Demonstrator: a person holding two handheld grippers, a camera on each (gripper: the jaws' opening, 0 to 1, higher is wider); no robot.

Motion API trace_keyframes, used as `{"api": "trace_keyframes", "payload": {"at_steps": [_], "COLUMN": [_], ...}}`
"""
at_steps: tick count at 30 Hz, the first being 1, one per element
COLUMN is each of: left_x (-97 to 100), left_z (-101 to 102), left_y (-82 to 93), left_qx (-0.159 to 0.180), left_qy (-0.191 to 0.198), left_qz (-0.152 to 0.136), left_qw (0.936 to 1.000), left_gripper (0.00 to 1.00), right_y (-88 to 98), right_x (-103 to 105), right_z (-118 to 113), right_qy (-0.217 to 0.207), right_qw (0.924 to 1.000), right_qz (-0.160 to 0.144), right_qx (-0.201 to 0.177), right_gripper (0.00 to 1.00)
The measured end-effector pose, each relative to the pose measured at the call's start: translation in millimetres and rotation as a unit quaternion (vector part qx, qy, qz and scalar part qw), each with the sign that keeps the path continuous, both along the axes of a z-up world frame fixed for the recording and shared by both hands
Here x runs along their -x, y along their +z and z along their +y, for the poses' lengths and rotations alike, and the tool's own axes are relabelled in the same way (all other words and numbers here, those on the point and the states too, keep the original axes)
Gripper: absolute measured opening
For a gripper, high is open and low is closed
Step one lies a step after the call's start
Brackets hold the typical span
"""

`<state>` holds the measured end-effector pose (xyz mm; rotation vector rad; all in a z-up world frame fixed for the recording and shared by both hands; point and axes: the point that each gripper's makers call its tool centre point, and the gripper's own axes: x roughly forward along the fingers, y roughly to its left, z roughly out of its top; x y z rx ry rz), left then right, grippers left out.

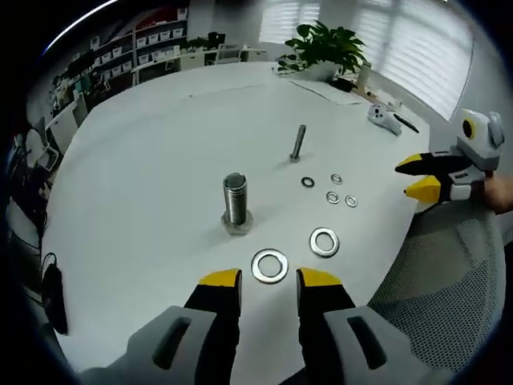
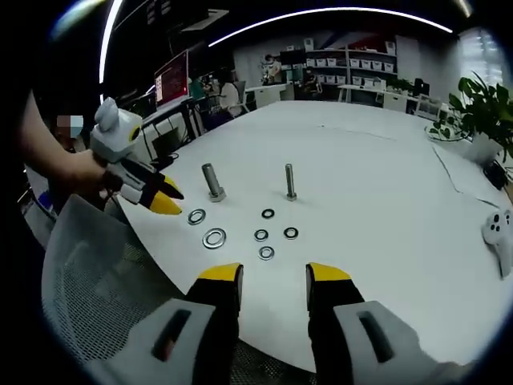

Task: Place the washer onto the threaded stud by aligning its center hole with the stud, sliding it down to the base, and recovering from edge contact or off-axis alignment until the washer reaches the visible bottom stop.

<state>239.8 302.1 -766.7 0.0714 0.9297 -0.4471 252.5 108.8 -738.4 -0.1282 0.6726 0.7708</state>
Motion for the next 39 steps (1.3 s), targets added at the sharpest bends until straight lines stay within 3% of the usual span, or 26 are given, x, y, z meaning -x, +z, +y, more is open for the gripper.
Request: {"api": "trace_keyframes", "payload": {"at_steps": [8,17,39], "left_x": [-0.5,-2.3,-5.4], "left_z": [-3,-13,-13], "left_y": [-14.8,-22.4,-26.7], "left_qx": [-0.033,-0.053,-0.101], "left_qy": [-0.025,-0.053,-0.12], "left_qz": [0.044,0.066,0.067], "left_qw": [0.9982,0.995,0.9854], "left_gripper": [0.26,0.27,0.25], "right_y": [0.2,0.4,0.6], "right_x": [1,3,5], "right_z": [1,3,5], "right_qy": [0.002,0.01,0.014], "right_qw": [1.0,1.0,0.9999], "right_qz": [-0.001,0.001,0.004], "right_qx": [0.0,0.0,-0.004], "right_gripper": [0.34,0.34,0.34]}}
